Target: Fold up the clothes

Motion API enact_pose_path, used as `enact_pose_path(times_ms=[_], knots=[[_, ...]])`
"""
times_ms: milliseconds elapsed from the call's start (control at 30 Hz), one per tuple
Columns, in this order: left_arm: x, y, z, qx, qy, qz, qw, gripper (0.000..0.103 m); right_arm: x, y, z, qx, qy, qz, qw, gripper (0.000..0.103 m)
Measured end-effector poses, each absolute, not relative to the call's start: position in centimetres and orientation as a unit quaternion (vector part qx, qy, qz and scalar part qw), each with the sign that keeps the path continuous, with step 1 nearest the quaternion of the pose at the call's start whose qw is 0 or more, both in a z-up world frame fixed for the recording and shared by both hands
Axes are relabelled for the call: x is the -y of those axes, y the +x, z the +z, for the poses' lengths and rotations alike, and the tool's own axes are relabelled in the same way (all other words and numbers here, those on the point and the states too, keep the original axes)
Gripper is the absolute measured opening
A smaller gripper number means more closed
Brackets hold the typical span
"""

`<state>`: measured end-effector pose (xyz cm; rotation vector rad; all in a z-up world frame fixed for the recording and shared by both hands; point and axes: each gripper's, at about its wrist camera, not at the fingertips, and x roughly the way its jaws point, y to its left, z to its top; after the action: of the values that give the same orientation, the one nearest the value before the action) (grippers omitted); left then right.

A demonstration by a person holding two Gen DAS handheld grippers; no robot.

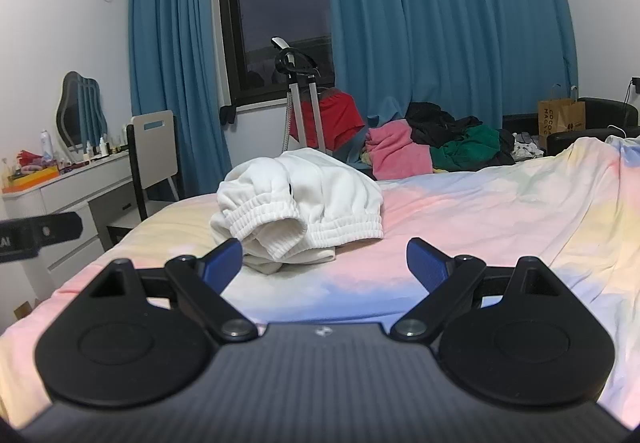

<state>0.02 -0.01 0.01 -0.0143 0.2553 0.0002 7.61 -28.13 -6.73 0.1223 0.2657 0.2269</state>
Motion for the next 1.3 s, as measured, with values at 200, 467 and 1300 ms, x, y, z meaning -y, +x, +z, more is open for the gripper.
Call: enact_pose_path(times_ms=[200,467,1300], knots=[[0.2,0.5,0.2,-0.139,-0.001,0.003,0.990,0.103,28.0,7.6,-6.7,-0.130,0.056,0.113,0.983,0.091],[0.4,-0.1,-0.5,-0.141,0.014,0.006,0.990,0.103,28.7,7.3,-7.1,-0.130,0.063,0.114,0.983,0.091],[0.7,-0.2,-0.7,-0.139,0.034,0.014,0.990,0.103,28.1,7.4,-6.6,-0.129,0.064,0.128,0.981,0.091]])
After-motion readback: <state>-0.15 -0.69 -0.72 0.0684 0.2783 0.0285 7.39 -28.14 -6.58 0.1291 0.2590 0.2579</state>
